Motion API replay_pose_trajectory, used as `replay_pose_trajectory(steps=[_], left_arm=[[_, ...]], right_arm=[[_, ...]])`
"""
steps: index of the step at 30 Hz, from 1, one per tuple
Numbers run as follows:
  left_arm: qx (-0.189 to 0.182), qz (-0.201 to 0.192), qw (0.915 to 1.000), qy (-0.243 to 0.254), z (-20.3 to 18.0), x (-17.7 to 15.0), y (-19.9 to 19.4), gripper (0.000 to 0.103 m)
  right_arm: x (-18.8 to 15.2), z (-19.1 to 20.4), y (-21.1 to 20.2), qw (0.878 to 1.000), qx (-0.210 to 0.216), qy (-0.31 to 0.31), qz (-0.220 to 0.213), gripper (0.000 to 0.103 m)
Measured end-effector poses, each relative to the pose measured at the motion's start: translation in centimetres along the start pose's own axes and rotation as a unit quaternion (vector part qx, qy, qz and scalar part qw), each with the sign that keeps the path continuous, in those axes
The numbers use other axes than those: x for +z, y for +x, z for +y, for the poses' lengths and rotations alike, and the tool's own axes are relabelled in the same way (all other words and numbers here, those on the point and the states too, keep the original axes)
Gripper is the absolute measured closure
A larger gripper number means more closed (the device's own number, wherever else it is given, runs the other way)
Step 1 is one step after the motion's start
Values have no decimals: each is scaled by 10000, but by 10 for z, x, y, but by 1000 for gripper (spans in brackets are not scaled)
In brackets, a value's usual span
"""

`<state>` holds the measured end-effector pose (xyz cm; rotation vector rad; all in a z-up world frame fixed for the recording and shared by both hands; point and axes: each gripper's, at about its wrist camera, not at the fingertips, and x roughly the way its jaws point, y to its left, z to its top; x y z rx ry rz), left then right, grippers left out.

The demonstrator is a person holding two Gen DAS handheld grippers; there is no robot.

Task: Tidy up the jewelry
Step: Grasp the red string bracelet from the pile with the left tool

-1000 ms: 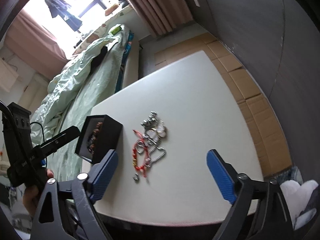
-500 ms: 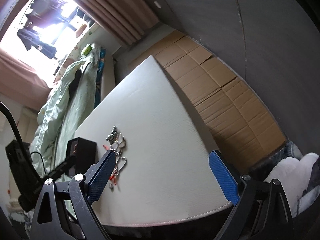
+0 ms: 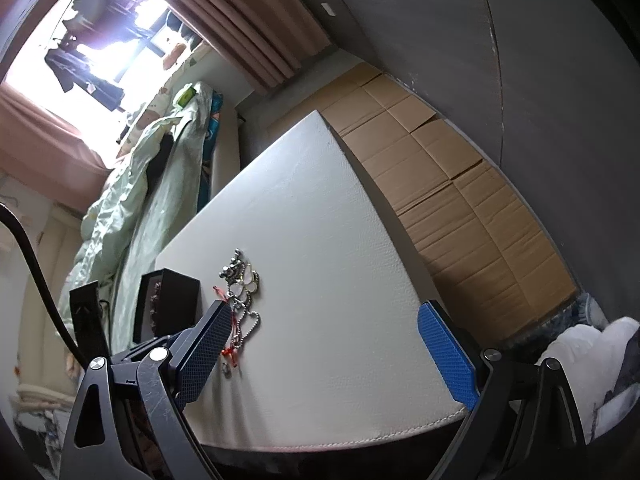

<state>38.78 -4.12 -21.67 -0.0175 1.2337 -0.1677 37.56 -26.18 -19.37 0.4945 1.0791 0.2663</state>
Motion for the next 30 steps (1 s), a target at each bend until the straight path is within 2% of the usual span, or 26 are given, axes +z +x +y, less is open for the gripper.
replay_pose_trajectory(steps=[5, 7, 9, 11, 15, 22, 30], left_arm=[[119, 17, 9999, 68, -4, -3, -1, 80], [163, 14, 9997, 164, -8, -5, -2, 80], [126, 19, 9997, 208, -11, -6, -3, 96], [88, -17, 9997, 219, -12, -6, -3, 96], [-217, -61, 9997, 125, -6, -6, -6, 96], [-569, -482, 9972, 66, 1, -1, -37, 96], [-946, -907, 9912, -208, 31, 14, -67, 96]], right_arm=[[-4, 11, 6, 9998, 56, -200, 55, 9], [-6, 19, 7, 9992, 73, -387, 21, 14], [-7, 27, 9, 9984, 51, -566, 16, 19], [-10, 34, 12, 9973, 35, -731, 36, 23], [-12, 43, 20, 9958, -83, -902, 128, 32], [-14, 47, 32, 9949, -209, -973, 150, 32], [-14, 57, 50, 9928, -273, -1146, 210, 32]])
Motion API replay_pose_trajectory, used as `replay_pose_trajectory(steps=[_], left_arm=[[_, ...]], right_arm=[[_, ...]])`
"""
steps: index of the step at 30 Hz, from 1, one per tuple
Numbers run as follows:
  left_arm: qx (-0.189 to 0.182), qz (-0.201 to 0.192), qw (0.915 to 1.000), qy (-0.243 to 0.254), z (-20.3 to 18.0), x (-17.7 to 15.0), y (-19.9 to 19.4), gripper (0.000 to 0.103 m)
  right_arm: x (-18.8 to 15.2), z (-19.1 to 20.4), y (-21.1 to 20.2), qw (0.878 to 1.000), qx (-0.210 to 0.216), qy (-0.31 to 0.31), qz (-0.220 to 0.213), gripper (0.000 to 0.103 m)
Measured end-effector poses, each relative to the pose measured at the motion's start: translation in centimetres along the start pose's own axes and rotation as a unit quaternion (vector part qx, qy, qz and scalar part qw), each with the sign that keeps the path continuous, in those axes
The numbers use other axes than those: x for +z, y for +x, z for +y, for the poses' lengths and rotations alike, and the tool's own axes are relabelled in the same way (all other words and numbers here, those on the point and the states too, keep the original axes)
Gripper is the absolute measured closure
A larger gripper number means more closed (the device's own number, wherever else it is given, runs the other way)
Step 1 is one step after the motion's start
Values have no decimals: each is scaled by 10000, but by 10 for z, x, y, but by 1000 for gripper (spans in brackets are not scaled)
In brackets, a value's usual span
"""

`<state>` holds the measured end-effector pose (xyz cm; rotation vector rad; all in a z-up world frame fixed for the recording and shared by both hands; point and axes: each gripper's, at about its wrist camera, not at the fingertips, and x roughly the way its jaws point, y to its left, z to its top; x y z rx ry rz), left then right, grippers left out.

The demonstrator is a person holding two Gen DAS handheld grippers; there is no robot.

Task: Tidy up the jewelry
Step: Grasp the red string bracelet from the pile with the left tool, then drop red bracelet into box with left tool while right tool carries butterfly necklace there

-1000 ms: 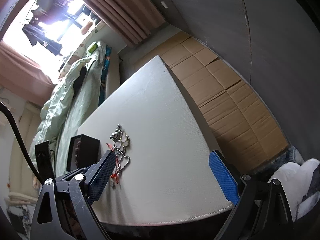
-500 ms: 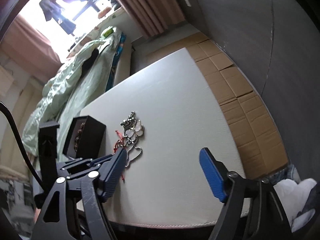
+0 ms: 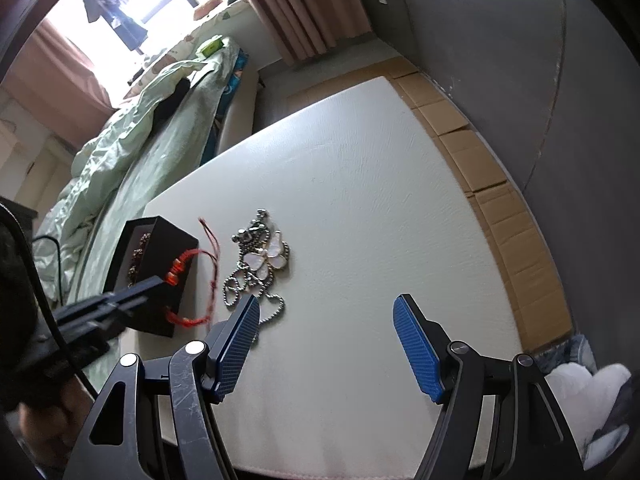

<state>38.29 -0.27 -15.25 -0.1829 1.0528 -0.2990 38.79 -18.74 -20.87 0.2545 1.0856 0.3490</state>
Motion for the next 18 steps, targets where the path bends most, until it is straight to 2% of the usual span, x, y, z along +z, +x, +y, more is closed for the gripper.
replay_pose_trajectory(steps=[8, 18], left_arm=[[-158, -377, 9986, -339, 30, 9, -27, 96], [-263, -617, 9953, -697, 66, 17, -46, 96]], right_arm=[[6, 23, 24, 9977, -260, -632, -38, 32], [12, 43, 54, 9903, -507, -1295, -8, 32]])
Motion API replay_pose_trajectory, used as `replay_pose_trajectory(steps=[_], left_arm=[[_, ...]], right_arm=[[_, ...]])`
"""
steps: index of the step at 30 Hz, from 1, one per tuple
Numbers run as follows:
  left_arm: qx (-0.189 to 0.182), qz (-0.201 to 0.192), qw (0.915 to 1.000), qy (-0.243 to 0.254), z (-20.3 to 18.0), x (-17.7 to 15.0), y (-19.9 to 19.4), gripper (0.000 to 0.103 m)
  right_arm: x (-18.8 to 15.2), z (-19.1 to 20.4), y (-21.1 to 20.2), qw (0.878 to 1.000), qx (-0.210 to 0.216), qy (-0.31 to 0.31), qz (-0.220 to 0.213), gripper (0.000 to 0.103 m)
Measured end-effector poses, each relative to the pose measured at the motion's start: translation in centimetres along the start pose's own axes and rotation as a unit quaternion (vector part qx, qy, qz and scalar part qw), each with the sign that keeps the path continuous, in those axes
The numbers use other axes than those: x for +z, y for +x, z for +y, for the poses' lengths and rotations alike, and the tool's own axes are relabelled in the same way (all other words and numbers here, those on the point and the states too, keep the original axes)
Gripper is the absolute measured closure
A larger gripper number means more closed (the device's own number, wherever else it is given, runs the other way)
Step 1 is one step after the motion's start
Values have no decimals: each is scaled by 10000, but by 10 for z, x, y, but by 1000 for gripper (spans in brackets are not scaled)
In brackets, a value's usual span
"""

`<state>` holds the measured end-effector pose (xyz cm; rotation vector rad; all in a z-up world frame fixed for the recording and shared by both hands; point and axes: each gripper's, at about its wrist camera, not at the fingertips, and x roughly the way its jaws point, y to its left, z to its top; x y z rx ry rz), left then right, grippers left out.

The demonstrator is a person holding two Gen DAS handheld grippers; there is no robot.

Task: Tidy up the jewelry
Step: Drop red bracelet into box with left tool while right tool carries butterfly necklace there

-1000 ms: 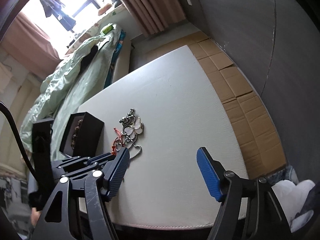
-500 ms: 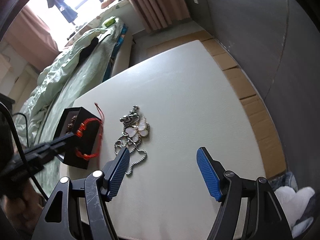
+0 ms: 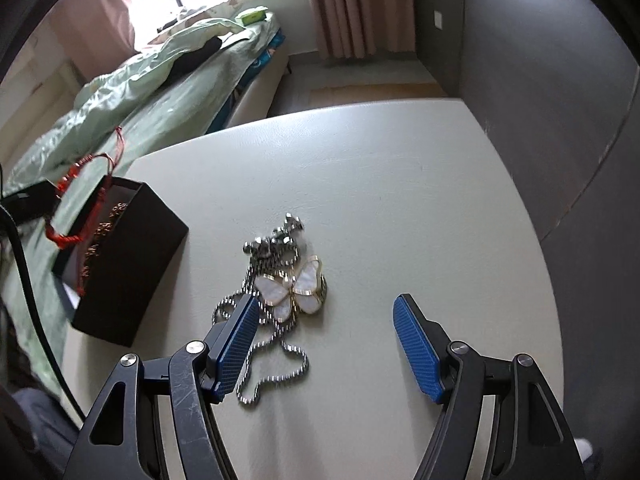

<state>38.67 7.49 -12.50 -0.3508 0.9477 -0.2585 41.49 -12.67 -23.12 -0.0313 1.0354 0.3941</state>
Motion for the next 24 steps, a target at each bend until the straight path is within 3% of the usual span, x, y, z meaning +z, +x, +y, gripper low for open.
replay_pose_trajectory(steps=[12, 14, 16, 24], left_arm=[[-24, -53, 10000, -51, 7, 1, -5, 96], [-30, -64, 10000, -52, 8, 1, -6, 96], [-24, -74, 10000, -49, 8, 2, -7, 96], [4, -171, 9998, -123, 16, 5, -15, 96]], right_arm=[[7, 21, 10, 9980, -325, -541, -63, 32], [8, 22, 9, 9976, -337, -590, -98, 40], [9, 22, 8, 9980, -244, -577, -104, 59], [12, 17, -6, 9990, -145, -404, -154, 61]])
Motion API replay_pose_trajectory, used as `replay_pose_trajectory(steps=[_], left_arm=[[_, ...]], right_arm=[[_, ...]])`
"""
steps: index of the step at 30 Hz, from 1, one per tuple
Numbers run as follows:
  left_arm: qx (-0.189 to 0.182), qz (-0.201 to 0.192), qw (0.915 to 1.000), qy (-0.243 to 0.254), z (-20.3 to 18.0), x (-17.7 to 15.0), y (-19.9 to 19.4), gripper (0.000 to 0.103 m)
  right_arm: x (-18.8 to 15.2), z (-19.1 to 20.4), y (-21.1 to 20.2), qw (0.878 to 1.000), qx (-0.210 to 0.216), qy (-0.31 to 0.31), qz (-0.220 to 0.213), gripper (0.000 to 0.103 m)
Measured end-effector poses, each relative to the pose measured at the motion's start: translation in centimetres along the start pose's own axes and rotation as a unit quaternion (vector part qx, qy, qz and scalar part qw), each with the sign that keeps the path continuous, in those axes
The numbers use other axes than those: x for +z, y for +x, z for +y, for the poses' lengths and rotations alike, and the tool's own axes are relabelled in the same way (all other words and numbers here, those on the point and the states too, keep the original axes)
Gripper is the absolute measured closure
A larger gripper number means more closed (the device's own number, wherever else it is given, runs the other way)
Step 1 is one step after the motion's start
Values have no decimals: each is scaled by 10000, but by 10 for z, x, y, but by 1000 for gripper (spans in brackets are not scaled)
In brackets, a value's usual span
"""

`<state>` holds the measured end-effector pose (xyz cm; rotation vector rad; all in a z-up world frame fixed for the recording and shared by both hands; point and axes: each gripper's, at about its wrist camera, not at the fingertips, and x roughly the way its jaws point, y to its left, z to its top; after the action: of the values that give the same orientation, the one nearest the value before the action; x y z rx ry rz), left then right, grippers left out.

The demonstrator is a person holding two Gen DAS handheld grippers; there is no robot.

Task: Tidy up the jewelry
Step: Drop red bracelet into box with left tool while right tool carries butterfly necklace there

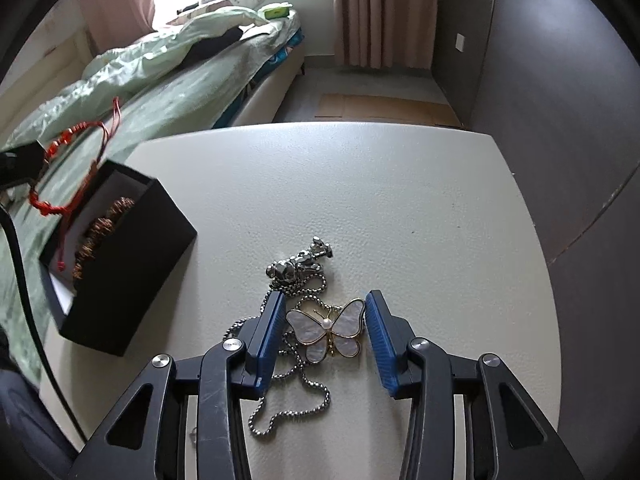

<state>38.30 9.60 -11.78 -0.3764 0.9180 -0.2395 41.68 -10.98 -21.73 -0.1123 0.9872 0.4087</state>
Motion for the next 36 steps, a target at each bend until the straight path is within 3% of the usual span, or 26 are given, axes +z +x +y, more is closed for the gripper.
replay_pose_trajectory(steps=[7, 16, 18, 20, 36], left_arm=[[71, -21, 9999, -141, 15, 2, -9, 96], [253, 409, 9982, -370, 35, -2, -3, 90], [207, 334, 9983, -421, 38, -2, -9, 60], [190, 161, 9987, -448, 42, -2, -18, 44], [290, -131, 9952, -930, 85, -3, -46, 43]], right_arm=[[4, -1, -28, 9985, 318, 337, -304, 61], [15, 29, -54, 9945, 687, 319, -717, 61], [18, 39, -55, 9927, 867, 330, -768, 61], [21, 47, -56, 9909, 1030, 325, -807, 61], [50, 109, -39, 9818, 1763, 176, -677, 61]])
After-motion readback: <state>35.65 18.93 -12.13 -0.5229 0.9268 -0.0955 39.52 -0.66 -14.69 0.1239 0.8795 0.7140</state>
